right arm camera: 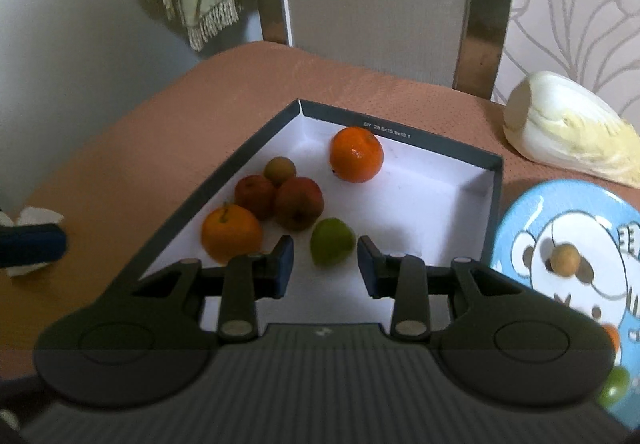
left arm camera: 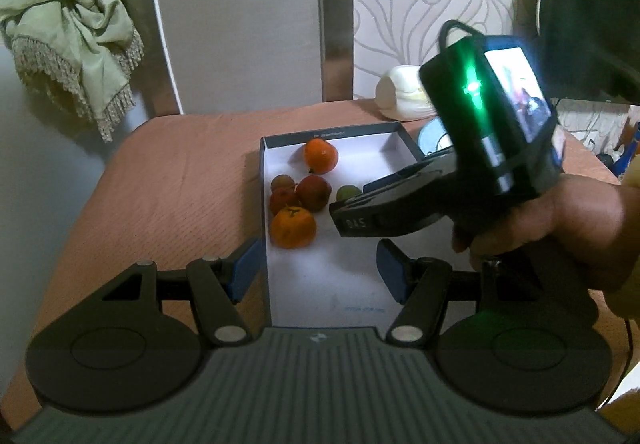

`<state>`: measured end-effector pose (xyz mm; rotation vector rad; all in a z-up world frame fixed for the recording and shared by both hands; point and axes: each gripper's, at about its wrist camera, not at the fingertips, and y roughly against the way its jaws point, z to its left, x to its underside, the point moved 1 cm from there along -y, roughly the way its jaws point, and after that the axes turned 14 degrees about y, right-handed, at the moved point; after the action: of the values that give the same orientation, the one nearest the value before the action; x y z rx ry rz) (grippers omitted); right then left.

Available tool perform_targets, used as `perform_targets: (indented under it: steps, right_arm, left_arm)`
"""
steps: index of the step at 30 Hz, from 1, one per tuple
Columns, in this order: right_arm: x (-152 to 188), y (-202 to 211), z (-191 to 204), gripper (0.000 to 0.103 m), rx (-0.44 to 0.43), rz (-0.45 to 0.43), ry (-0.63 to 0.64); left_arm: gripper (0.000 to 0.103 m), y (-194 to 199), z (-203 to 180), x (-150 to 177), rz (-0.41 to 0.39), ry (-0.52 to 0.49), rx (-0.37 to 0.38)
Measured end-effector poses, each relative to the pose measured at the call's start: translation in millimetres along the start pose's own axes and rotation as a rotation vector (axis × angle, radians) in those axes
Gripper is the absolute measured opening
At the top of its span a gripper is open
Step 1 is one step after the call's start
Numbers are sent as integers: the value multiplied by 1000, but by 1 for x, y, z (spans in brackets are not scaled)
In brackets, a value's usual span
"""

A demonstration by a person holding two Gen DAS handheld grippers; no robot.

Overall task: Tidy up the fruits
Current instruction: 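Grasp the green lime in the white box with the right tool, then lift the lime with the right tool while the left tool grasps the large mandarin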

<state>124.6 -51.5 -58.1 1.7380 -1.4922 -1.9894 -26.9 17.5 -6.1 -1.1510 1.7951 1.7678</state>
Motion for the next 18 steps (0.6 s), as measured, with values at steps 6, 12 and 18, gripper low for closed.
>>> perform_targets:
  steps: [6, 12, 18]
  right_arm:
    - [-3, -10, -1, 30, 1, 41, 14]
    - [3, 1, -4, 28, 22, 36, 7]
    - [14, 53, -16, 28, 13, -37, -85]
  left_arm:
    - [69, -4, -1, 1, 1, 2, -3]
    - [69, -14, -7, 3, 0, -16, -12]
    - [69, -37, -13, 4, -4, -51, -62]
